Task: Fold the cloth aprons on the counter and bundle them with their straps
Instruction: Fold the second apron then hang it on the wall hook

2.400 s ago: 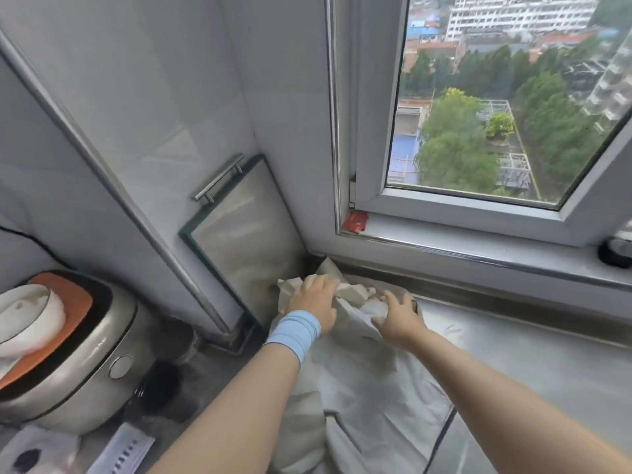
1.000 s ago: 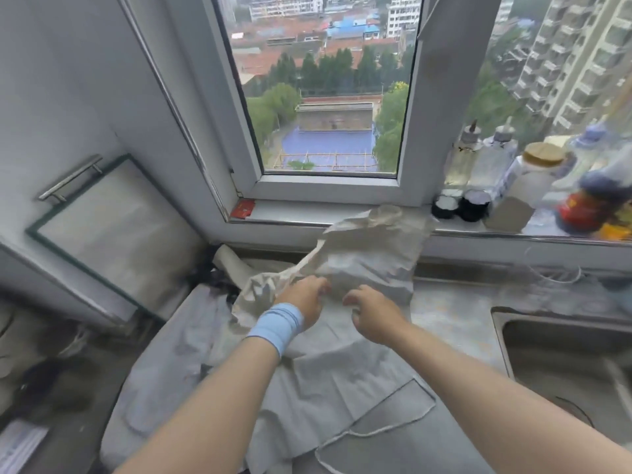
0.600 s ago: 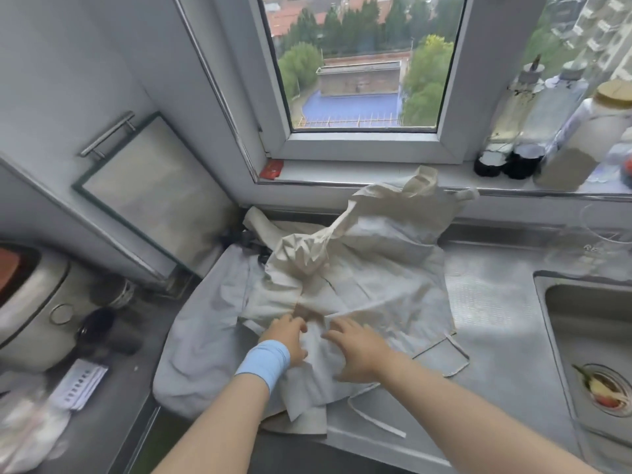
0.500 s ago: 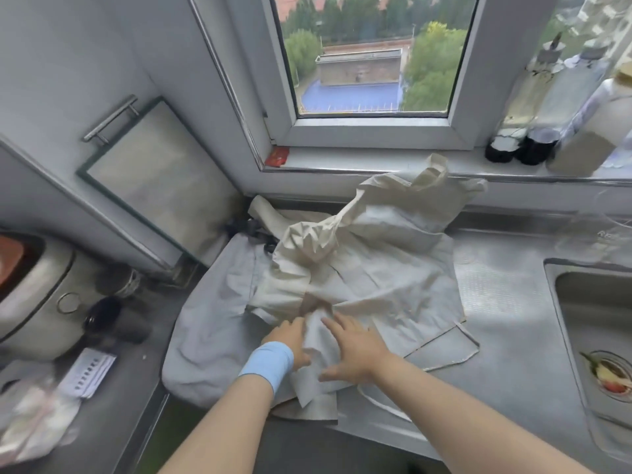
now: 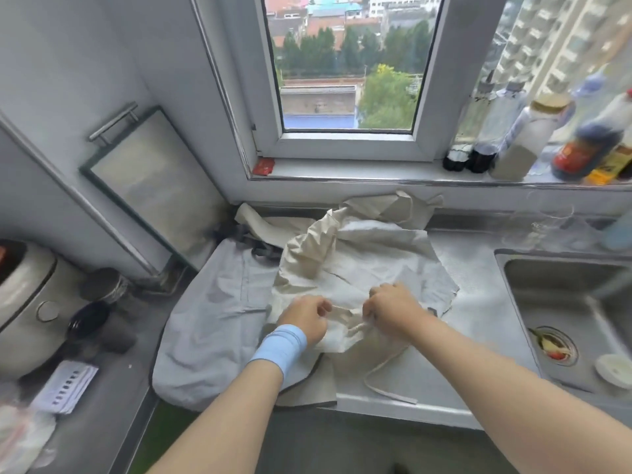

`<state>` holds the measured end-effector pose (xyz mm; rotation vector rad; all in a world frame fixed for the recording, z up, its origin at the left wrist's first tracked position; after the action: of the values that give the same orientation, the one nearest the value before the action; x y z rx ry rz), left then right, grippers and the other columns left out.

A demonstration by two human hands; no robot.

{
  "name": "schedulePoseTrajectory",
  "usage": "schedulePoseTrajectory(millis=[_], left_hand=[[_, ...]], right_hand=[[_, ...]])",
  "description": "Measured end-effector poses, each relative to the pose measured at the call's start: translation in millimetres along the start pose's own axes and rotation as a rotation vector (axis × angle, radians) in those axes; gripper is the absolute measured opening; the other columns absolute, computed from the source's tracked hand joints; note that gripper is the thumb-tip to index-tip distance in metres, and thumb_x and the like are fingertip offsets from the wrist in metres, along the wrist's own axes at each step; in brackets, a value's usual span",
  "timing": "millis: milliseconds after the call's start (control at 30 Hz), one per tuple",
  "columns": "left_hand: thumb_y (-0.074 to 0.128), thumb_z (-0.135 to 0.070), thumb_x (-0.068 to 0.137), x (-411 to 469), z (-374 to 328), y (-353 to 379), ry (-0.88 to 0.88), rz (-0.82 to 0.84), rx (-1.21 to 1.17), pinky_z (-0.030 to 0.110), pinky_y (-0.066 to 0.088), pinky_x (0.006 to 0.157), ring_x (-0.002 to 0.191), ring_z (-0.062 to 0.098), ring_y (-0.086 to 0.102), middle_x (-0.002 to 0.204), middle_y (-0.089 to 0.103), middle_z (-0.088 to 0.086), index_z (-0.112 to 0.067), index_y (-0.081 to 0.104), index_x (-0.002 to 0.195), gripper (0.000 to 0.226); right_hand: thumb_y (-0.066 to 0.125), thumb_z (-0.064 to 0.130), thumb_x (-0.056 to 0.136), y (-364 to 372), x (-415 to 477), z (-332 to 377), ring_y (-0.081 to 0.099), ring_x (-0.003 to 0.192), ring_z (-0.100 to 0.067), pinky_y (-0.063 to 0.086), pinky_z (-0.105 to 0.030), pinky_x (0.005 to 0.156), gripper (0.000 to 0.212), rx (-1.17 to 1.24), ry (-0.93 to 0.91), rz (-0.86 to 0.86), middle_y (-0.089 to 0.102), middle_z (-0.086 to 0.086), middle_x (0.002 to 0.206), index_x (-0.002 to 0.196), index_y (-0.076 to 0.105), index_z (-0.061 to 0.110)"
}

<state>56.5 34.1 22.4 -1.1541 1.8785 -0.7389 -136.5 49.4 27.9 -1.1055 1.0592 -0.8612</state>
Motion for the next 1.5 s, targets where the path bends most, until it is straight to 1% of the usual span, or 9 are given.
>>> schedulePoseTrajectory(millis=[233, 433, 600, 700, 833, 1033, 1200, 1400, 1500], left_hand=[[0.060, -0.036, 0.085, -12, -31, 33, 0.090, 0.329, 0.401, 0.038, 0.032, 0.111, 0.136, 0.026, 0.035, 0.149, 0.037, 0.001, -0.036, 0.038, 0.144, 0.063], [0.071, -0.063, 0.066, -23, -38, 71, 0.099, 0.263, 0.597, 0.046, 0.036, 0.107, 0.136, 0.032, 0.030, 0.157, 0.005, 0.001, -0.042, 0.033, 0.140, 0.085], [0.048, -0.009, 0.092, -24, -35, 80, 0.093, 0.097, 0.387, 0.042, 0.046, 0.096, 0.119, 0.034, 0.051, 0.153, 0.020, 0.004, -0.030, 0.039, 0.140, 0.053], [0.038, 0.002, 0.086, -21, -25, 63, 0.014, -0.070, 0.071, 0.033, 0.044, 0.098, 0.119, 0.028, 0.055, 0.145, 0.043, 0.003, -0.026, 0.052, 0.135, 0.059], [0.035, 0.002, 0.081, -25, -2, 25, -0.262, -0.318, -0.410, 0.034, 0.048, 0.095, 0.112, 0.032, 0.058, 0.129, 0.062, 0.006, -0.028, 0.060, 0.128, 0.062], [0.046, -0.044, 0.091, -45, 31, 20, -0.570, -0.286, -0.746, 0.046, 0.055, 0.087, 0.092, 0.035, 0.064, 0.092, 0.066, 0.015, -0.011, 0.063, 0.087, 0.037], [0.047, -0.013, 0.080, -73, 62, 32, -0.632, -0.318, -0.809, 0.049, 0.057, 0.084, 0.086, 0.037, 0.066, 0.097, 0.070, 0.016, -0.011, 0.062, 0.077, 0.015], [0.056, -0.034, 0.092, -87, 63, 18, -0.494, -0.352, -0.775, 0.041, 0.053, 0.084, 0.081, 0.030, 0.062, 0.082, 0.065, 0.011, -0.009, 0.065, 0.084, 0.028], [0.063, -0.027, 0.087, -85, 45, 13, -0.328, -0.274, -0.823, 0.044, 0.053, 0.084, 0.082, 0.026, 0.063, 0.082, 0.068, 0.007, -0.016, 0.072, 0.082, 0.015]], right_hand=[[0.044, 0.021, 0.095, -4, -70, -51, 0.038, 0.126, -0.032, 0.024, -0.054, 0.108, 0.037, -0.446, 0.303, 0.328, 0.048, -0.012, 0.135, 0.128, 0.058, 0.017], [0.056, 0.028, 0.082, 42, -92, -25, 0.038, 0.136, -0.025, 0.037, -0.037, 0.107, 0.067, 0.172, 0.201, 0.272, 0.034, 0.001, 0.151, 0.146, 0.038, 0.034], [0.059, 0.038, 0.080, 90, -104, -10, 0.010, 0.151, -0.024, 0.032, -0.049, 0.114, 0.092, 0.231, 0.187, 0.327, -0.005, 0.002, 0.165, 0.151, 0.003, 0.049], [0.052, 0.039, 0.081, 105, -108, -17, 0.020, 0.148, -0.023, 0.027, -0.054, 0.110, 0.090, 0.104, 0.164, 0.371, 0.012, -0.001, 0.162, 0.153, -0.003, 0.044], [0.039, 0.040, 0.083, 99, -104, -26, 0.050, 0.120, -0.028, 0.027, -0.053, 0.102, 0.065, -0.024, 0.187, 0.369, 0.045, -0.003, 0.137, 0.146, 0.024, 0.047], [0.039, 0.034, 0.091, 80, -84, 4, 0.035, 0.135, -0.031, 0.023, -0.053, 0.110, 0.053, -0.026, 0.125, 0.299, 0.036, -0.009, 0.149, 0.144, 0.040, 0.035], [0.044, 0.018, 0.091, 82, -64, 60, 0.019, 0.149, -0.026, 0.025, -0.047, 0.116, 0.065, 0.130, -0.033, 0.297, 0.016, -0.001, 0.163, 0.153, 0.029, 0.030], [0.046, 0.006, 0.087, 111, -64, 90, 0.012, 0.149, -0.026, 0.029, -0.054, 0.111, 0.074, -0.062, -0.159, 0.494, 0.007, 0.004, 0.162, 0.151, 0.022, 0.035], [0.041, 0.010, 0.090, 94, -55, 84, 0.034, 0.143, -0.020, 0.030, -0.040, 0.116, 0.055, 0.390, 0.002, 0.401, 0.035, 0.005, 0.156, 0.140, 0.051, 0.033]])
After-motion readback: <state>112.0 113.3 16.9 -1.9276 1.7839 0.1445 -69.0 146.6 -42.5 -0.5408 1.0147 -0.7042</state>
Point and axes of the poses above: each hand's wrist, its own x-axis towards the middle knuckle, its own y-axis out of the palm, z = x × y, the point moved 3 cm from there along x, towards the middle knuckle
